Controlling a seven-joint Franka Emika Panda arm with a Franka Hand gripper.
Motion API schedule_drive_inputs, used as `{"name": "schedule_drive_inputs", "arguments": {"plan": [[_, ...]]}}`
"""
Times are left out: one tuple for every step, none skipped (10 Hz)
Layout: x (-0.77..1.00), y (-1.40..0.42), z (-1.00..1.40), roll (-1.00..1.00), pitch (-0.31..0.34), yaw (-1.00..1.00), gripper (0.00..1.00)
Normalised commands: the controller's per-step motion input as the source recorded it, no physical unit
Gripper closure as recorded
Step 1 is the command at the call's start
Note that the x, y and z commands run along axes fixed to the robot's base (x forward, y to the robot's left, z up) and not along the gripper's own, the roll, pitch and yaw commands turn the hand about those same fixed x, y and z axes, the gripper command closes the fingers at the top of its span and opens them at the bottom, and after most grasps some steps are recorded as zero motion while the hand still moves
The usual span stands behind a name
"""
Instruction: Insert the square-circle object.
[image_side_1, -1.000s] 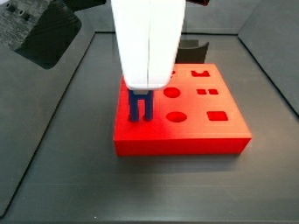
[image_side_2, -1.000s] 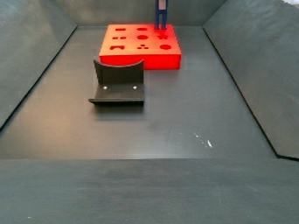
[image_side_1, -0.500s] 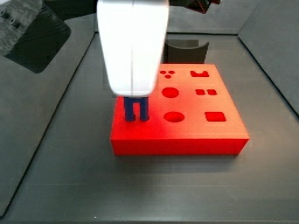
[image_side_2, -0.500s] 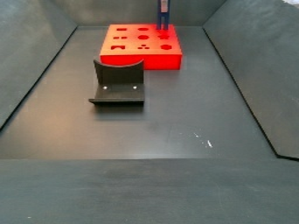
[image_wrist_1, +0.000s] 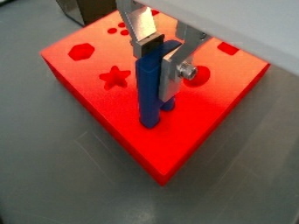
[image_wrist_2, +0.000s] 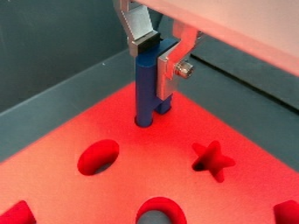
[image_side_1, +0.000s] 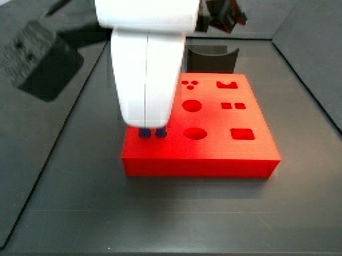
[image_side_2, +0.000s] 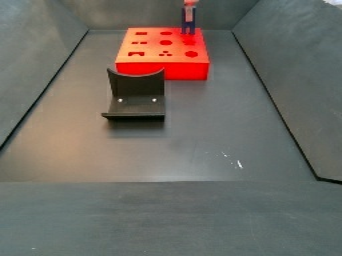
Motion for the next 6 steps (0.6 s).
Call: {"name": "schedule_drive_inputs", "arguments": {"plan": [[0.0, -0.04, -0.86, 0.1, 0.117, -0.04, 1.0], [-0.01, -0.01, -0.75, 0.09, 0.163, -0.07, 1.0], [-0.04, 0.0, -0.7, 0.11, 0.176, -0.05, 1.0], [0.0, 0.0, -0.67, 0.14, 0.181, -0.06, 1.0], [0.03, -0.04, -0.61, 0.14, 0.149, -0.1, 1.0], [0.0, 0.0, 0.0, 0.0, 0.0, 0.0, 1.0]]}}
